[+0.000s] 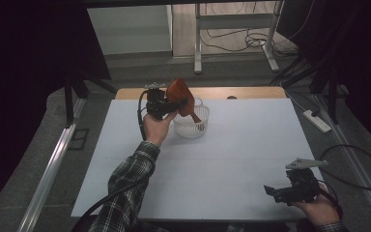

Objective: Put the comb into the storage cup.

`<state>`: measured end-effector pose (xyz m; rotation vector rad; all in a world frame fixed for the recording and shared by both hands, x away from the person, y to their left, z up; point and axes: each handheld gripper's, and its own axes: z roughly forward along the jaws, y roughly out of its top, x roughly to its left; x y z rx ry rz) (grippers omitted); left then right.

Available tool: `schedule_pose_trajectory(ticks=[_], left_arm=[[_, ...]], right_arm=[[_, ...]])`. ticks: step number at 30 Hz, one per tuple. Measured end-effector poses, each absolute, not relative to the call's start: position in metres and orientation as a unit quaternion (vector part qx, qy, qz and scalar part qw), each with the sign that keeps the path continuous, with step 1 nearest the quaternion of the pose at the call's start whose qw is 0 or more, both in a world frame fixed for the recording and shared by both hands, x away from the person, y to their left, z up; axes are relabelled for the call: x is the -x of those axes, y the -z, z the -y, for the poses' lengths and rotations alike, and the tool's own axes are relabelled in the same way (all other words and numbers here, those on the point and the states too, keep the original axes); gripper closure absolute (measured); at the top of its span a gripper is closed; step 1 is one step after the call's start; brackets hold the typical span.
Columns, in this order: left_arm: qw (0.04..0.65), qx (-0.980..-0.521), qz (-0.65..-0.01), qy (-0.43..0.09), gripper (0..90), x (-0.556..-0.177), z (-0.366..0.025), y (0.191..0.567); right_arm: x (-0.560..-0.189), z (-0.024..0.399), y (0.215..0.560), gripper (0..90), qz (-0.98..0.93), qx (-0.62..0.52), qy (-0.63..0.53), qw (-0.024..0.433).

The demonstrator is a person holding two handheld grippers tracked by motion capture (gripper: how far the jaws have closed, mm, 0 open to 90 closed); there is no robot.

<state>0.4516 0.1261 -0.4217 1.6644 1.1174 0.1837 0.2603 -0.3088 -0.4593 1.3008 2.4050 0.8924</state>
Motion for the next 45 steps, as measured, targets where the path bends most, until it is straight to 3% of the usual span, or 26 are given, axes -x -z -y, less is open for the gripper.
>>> schedule_pose_trajectory(ticks=[16, 45], left_arm=[[0.521, -0.699, -0.483, -0.082, 50.1, -0.450, -0.122, 0.437], [0.533, -0.652, -0.537, -0.041, 45.7, -0.452, -0.146, 0.467]], right_arm=[[-0.260, 0.309, 0.459, 0.0, -0.829, -0.449, -0.307, 0.133], [-0.261, 0.308, 0.460, 0.0, -0.830, -0.450, -0.303, 0.131]])
